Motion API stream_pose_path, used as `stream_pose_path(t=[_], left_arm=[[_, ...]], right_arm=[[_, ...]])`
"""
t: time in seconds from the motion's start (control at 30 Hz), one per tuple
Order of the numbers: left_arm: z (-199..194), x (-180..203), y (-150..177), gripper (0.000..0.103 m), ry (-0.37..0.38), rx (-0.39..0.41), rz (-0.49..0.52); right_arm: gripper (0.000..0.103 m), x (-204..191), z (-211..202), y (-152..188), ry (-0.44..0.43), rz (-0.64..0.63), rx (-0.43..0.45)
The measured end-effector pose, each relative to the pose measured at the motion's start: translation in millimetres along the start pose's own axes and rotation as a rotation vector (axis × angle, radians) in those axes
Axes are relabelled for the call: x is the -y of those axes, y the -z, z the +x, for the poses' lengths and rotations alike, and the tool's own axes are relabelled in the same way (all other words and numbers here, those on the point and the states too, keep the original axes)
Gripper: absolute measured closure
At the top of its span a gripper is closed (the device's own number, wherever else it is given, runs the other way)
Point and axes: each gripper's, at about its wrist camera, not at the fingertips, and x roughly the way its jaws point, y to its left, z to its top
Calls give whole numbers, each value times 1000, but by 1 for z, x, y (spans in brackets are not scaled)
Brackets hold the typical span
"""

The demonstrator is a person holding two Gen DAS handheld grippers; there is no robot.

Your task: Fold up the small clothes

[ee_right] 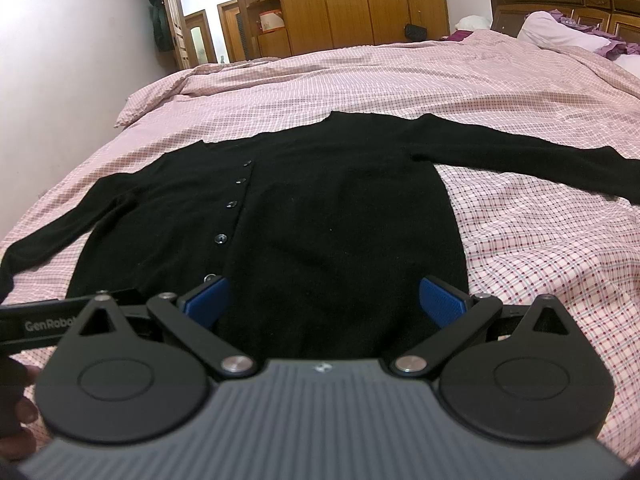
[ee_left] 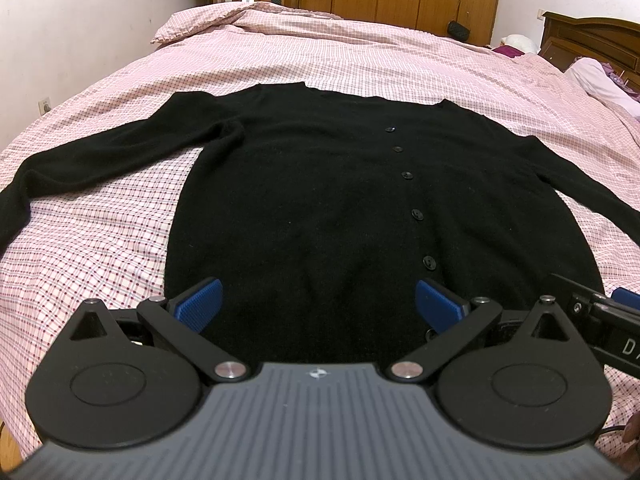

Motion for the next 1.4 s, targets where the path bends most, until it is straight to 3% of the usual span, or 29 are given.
stream_pose_path(t=[0.57,0.87,1.17,1.4], left_arm=[[2,-1,1,0,-8,-2,3],[1,3,-11,0,-3,26,39],[20,8,-38,0,-5,3,46],[42,22,-61,0,17,-37,56]], right_arm=[[0,0,-2,0,-27,8,15],[0,15,-1,-9,-90,73,41],[0,64,9,-29,-50,184,50],[0,132,13,-43,60,326,74]])
